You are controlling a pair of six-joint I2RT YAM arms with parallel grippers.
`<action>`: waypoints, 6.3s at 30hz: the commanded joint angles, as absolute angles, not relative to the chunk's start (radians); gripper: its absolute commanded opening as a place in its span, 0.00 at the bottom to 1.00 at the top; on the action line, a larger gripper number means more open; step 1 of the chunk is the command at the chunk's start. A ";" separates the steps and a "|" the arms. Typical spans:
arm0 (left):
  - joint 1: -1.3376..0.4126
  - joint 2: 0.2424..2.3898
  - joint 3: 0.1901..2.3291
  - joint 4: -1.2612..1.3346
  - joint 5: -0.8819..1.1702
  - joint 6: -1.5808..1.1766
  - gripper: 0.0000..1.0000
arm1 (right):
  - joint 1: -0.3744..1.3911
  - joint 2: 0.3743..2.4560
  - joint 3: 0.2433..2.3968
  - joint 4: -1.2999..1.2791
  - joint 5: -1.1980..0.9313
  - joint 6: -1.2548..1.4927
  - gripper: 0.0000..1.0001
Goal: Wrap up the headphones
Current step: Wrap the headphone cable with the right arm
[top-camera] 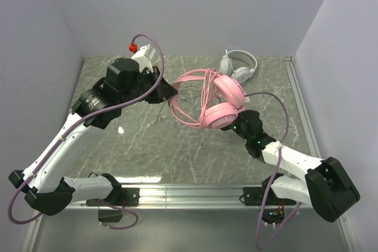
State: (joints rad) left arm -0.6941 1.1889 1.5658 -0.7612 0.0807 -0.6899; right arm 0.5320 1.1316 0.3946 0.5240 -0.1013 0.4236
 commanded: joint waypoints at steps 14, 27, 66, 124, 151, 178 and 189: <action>-0.690 1.137 1.632 -0.588 0.067 -0.790 0.00 | 0.563 1.169 0.380 0.690 -0.055 0.457 0.36; -0.690 1.123 1.620 -0.571 0.061 -0.802 0.00 | 0.623 1.223 0.376 0.733 0.034 0.471 0.42; -0.690 1.126 1.617 -0.566 0.049 -0.804 0.00 | 0.732 1.197 0.377 0.766 0.143 0.423 0.00; -0.886 0.977 0.790 0.095 -0.942 -0.870 0.00 | 0.920 0.813 0.709 0.152 -0.017 1.170 0.00; -1.058 1.106 0.870 0.022 -1.006 -0.936 0.00 | 0.956 1.203 1.063 -0.389 0.561 1.448 0.00; -1.124 1.006 0.667 0.406 -0.904 -0.684 0.00 | 0.902 1.235 1.075 -0.474 0.558 1.576 0.00; -1.127 1.029 0.775 0.295 -0.813 -0.644 0.00 | 0.900 1.309 1.083 -0.511 0.606 1.514 0.00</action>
